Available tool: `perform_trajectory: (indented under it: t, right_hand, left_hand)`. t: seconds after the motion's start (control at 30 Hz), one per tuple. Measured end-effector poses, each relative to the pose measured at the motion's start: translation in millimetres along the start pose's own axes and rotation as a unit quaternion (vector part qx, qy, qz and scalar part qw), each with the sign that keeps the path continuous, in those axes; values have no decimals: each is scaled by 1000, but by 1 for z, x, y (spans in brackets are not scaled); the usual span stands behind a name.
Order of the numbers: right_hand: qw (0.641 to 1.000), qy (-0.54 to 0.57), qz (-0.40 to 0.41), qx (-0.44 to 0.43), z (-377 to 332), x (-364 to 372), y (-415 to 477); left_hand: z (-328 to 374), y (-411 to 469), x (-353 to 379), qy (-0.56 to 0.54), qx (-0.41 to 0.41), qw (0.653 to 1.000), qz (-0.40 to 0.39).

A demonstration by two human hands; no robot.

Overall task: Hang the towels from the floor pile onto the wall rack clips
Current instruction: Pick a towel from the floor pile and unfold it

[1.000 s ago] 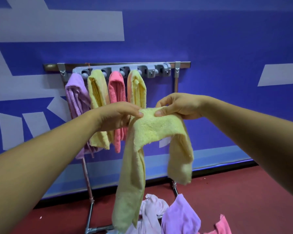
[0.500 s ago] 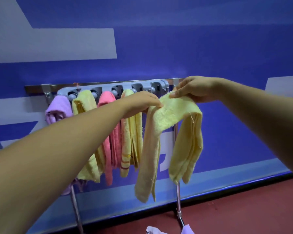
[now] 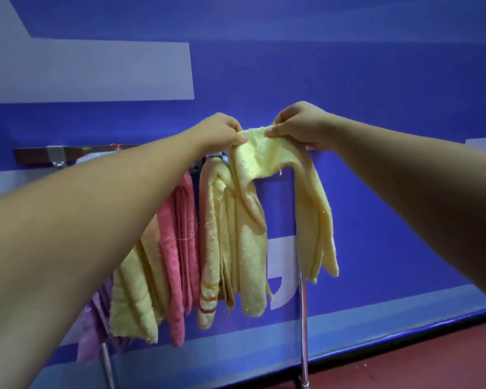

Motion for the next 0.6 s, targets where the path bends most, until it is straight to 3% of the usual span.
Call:
perform_trajectory:
  t: [0.07, 0.2, 0.33, 0.5, 0.53, 0.6]
  right_hand:
    - [999, -34, 35, -14, 0, 9, 11]
    - [986, -161, 32, -38, 11, 30, 27]
    - [973, -224, 35, -40, 14, 36, 30]
    - [997, -13, -72, -27, 17, 25, 6]
    - [998, -26, -57, -33, 20, 26, 6]
    - [985, -162, -29, -59, 21, 33, 8]
  left_hand:
    - [-7, 9, 3, -20, -8, 999, 33]
    - [-17, 16, 15, 98, -11, 995, 0]
    - [-20, 18, 29, 170, 15, 984, 55]
    - [-41, 17, 34, 99, 18, 990, 100]
    - [-44, 17, 36, 102, 24, 990, 99]
    - [-44, 18, 40, 134, 35, 985, 98]
Point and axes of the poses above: each hand's wrist, its own y-axis towards the middle knuckle, its own x-axis out of the palm, z = x × y, the point moved 1 cm from there along y, towards the middle knuckle, and after that the axes turned 1 degree about y, right-handed, at the moved point
